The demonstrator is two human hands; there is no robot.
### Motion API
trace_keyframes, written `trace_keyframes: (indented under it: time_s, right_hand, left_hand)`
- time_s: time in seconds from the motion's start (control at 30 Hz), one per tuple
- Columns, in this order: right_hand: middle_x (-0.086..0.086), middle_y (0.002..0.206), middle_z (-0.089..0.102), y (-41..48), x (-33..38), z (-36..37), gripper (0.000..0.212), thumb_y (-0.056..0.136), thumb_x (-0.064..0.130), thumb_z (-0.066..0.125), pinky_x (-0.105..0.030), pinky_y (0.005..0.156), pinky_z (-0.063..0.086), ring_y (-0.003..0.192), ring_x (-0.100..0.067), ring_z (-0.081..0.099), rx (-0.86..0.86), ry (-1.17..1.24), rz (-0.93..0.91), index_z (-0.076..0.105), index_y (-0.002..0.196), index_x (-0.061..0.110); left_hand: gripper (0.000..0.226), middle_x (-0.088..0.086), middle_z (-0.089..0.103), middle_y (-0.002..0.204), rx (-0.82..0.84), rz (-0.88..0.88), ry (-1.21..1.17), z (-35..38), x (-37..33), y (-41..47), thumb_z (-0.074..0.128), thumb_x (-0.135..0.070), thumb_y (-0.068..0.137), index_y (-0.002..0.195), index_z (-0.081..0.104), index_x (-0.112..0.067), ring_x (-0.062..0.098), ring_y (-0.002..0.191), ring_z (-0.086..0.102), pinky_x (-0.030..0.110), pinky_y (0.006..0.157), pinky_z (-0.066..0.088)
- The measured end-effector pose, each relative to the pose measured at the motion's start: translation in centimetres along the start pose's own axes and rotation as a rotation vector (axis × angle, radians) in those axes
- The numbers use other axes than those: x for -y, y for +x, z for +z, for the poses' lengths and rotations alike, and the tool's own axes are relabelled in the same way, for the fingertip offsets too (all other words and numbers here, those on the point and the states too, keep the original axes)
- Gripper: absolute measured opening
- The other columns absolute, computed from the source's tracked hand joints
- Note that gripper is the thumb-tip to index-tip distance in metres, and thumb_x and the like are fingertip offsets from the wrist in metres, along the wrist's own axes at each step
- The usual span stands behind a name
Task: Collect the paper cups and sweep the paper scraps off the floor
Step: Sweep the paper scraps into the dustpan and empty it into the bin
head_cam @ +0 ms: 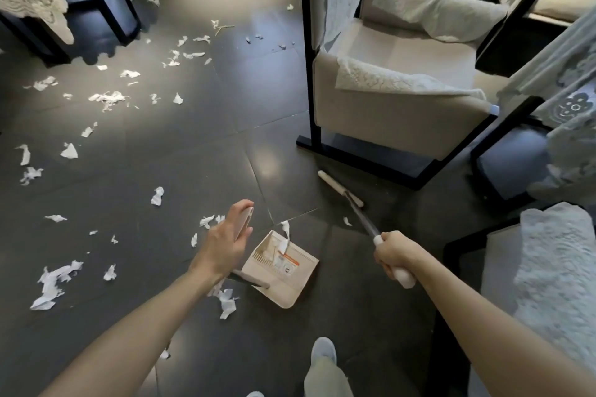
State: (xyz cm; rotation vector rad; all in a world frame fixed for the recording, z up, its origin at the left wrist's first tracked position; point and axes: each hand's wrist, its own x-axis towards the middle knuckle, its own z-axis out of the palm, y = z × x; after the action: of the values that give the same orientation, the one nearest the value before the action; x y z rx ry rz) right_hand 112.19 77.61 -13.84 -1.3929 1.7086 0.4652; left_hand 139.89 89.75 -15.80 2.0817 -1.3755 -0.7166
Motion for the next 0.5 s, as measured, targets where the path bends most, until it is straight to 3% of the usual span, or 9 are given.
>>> trace_keyframes:
  time_s: [0.1,0.23,0.37,0.5]
  right_hand:
    - [-0.024,0.116,0.063,0.6,-1.0,0.6,0.053,0.088,0.002,0.048,-0.041,0.088,0.052,0.093,-0.031,0.061,0.067,0.076,0.068,0.037,0.140,0.005]
    - [-0.019,0.095,0.063,-0.7,-0.9,2.9,0.056,0.086,0.000,0.047,-0.037,0.073,0.051,0.078,-0.025,0.057,0.159,0.164,0.061,0.036,0.140,0.008]
    - [-0.013,0.090,0.067,-3.1,0.2,5.3,0.053,0.085,0.005,0.049,-0.033,0.073,0.055,0.071,-0.017,0.060,0.241,0.141,0.044,0.041,0.136,0.015]
    - [-0.005,0.059,0.054,-6.2,1.7,6.5,0.037,0.085,0.002,0.047,-0.019,0.048,0.043,0.043,-0.007,0.047,0.413,0.306,0.100,0.053,0.121,0.012]
  left_hand:
    - [0.041,-0.001,0.061,0.094,0.009,0.034,0.011,0.1,-0.1,0.8,0.058,-0.013,0.091,0.129,0.045,-0.023,0.024,0.080,0.058,0.029,0.072,0.038]
    - [0.041,0.007,0.062,0.091,0.013,0.037,0.032,-0.1,-0.1,1.4,0.056,-0.014,0.092,0.130,0.044,-0.024,0.029,0.079,0.059,0.034,0.070,0.042]
    - [0.040,0.011,0.066,0.099,0.012,0.043,0.055,0.0,-0.2,1.0,0.054,-0.017,0.093,0.130,0.042,-0.027,0.034,0.087,0.062,0.044,0.078,0.049]
    - [0.041,0.013,0.065,0.107,0.018,0.034,0.021,0.0,-0.2,0.0,0.053,-0.015,0.093,0.132,0.042,-0.023,0.035,0.097,0.061,0.046,0.083,0.047]
